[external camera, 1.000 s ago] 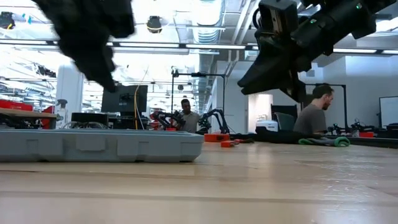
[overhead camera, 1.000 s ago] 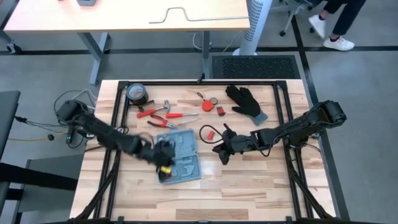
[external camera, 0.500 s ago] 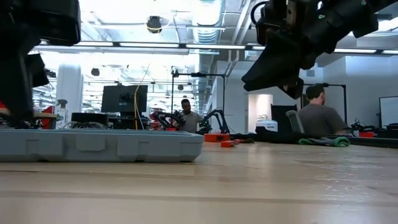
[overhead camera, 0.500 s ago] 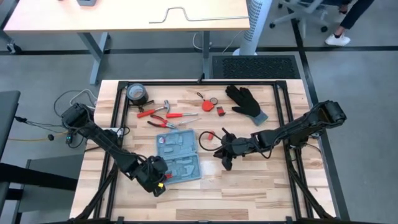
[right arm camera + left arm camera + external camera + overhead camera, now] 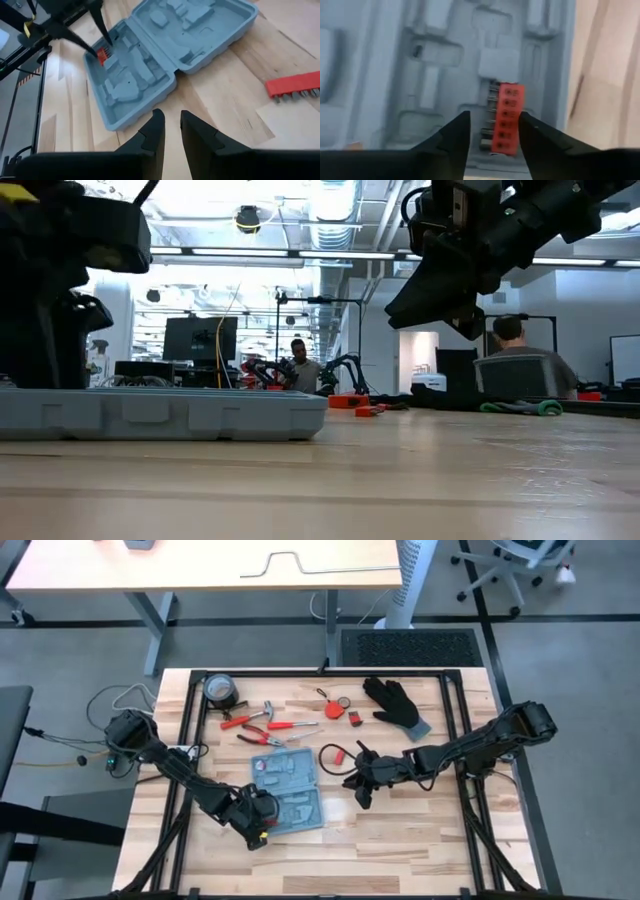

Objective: Prefit tool cases
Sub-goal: Remove the orange screwdriver bits from the gray prefit tool case

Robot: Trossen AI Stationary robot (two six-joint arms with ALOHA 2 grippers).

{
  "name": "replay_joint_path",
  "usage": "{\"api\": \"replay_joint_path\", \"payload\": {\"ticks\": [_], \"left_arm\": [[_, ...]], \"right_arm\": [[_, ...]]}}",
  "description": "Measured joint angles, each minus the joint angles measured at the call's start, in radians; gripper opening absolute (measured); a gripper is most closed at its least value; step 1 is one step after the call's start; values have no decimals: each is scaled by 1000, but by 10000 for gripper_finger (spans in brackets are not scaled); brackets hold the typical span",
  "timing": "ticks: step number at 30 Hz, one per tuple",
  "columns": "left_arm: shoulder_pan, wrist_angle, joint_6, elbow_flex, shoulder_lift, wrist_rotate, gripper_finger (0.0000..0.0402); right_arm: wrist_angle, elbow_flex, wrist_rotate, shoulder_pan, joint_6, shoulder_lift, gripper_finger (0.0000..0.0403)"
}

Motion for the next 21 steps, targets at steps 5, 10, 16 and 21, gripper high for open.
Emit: {"api": "replay_joint_path", "payload": {"ticks": [5,10,16,21], "left_arm": [[3,35,46,0,40,33,179],[3,69,43,5,89,48,191],[6,72,40,9,143,75,176],[26,60,14,10,151,86,127]], "right_arm": [[-1,0,-10,-8,3,0,73],[-1,0,-12,-9,2,0,73],[-2,0,-12,-10,2,0,73],[-2,0,-13,-10,2,0,73]]}}
